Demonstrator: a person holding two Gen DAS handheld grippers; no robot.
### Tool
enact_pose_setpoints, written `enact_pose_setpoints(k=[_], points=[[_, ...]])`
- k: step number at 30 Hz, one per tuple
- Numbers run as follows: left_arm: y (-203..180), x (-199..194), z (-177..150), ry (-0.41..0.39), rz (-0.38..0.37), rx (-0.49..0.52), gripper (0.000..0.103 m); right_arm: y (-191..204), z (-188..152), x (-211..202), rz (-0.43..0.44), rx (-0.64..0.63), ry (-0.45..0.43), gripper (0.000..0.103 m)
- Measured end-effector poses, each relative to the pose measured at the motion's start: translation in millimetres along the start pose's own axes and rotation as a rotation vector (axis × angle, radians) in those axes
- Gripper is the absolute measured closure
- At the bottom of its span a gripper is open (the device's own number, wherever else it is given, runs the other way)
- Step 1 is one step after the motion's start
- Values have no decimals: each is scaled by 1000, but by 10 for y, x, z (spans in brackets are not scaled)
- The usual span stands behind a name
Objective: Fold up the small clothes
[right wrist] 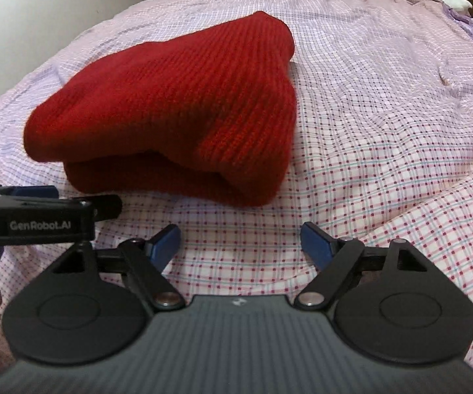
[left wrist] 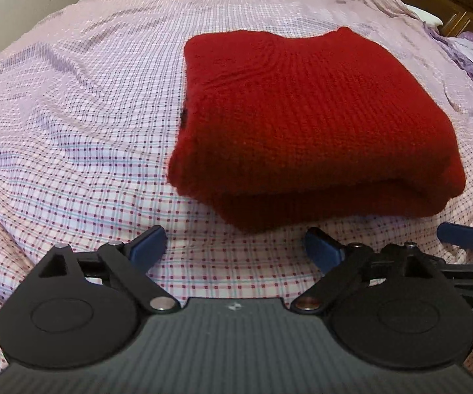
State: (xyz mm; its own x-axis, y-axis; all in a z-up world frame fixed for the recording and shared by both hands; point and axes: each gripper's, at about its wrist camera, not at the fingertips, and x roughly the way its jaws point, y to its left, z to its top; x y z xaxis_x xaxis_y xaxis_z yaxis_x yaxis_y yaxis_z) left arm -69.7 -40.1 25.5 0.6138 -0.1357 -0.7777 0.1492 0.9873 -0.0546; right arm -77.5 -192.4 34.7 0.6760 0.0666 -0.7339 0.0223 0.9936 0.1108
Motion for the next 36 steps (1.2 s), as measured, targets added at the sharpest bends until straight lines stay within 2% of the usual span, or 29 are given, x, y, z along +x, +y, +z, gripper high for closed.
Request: enact_pose_setpoints(k=[36], points=[[-29,14,-36,-10,8,4,6,-31,1,37,16,21,-3,14]])
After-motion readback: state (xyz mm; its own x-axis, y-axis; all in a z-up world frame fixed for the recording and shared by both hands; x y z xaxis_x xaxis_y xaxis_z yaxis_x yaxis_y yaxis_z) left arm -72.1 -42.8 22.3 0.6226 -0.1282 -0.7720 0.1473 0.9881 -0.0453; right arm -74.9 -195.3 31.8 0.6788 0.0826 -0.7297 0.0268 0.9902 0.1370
